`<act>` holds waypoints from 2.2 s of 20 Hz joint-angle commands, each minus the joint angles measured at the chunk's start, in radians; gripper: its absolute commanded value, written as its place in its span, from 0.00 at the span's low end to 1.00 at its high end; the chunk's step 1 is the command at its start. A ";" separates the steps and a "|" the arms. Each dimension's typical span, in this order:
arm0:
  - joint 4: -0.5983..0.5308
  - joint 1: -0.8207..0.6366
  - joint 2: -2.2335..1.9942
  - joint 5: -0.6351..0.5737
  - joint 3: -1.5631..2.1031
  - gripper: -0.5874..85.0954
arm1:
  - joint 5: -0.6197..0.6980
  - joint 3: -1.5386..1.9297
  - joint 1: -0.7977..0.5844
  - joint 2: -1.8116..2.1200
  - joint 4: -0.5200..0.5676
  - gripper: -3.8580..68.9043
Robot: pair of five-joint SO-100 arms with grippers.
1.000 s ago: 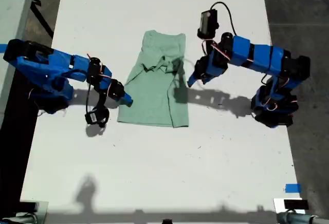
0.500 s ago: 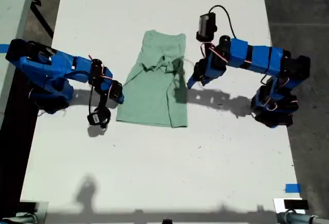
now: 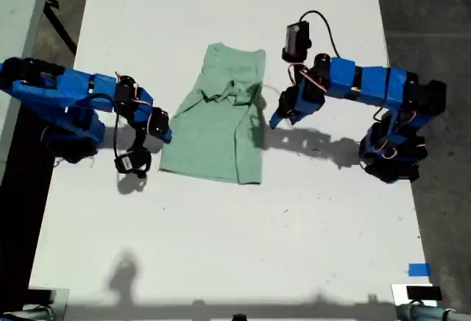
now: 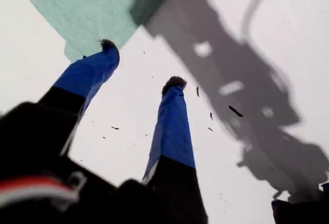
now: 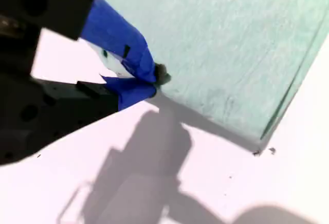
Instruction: Fold t-shirt
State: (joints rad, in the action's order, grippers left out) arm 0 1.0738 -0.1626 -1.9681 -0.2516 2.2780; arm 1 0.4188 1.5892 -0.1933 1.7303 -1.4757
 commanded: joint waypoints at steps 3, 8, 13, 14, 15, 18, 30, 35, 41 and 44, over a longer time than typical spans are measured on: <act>0.173 -0.167 -0.221 -0.071 0.029 0.01 | 0.000 0.012 -0.006 0.089 0.037 0.36; 0.123 -0.101 -0.138 -0.060 -0.049 0.01 | -0.003 0.028 -0.005 0.098 0.041 0.36; 0.087 0.029 0.118 -0.021 -0.336 0.01 | -0.005 0.029 -0.005 0.095 0.055 0.36; 0.074 0.040 0.172 -0.021 -0.388 0.01 | -0.006 0.031 -0.003 0.095 0.058 0.36; 0.069 0.051 0.236 -0.021 -0.448 0.01 | -0.008 0.032 0.000 0.094 0.060 0.36; 0.040 0.071 0.480 -0.020 -0.604 0.01 | -0.011 0.037 0.003 0.095 0.060 0.36; 0.417 0.003 0.646 -0.064 -0.922 0.39 | -0.025 0.098 0.017 0.141 0.069 0.36; 0.586 -0.046 0.132 -0.089 -0.753 0.37 | -0.035 0.114 0.017 0.179 0.057 0.36; 0.661 0.023 -0.163 -0.038 -0.529 0.35 | -0.104 0.112 0.077 0.238 0.014 0.35; 0.615 0.141 -0.160 0.035 -0.476 0.35 | -0.164 0.080 0.176 0.206 0.043 0.33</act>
State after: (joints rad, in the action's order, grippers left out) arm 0 1.7257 -0.1058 -2.1031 -0.2654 1.7994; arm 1 0.2945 1.7089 -0.0828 1.9113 -1.4343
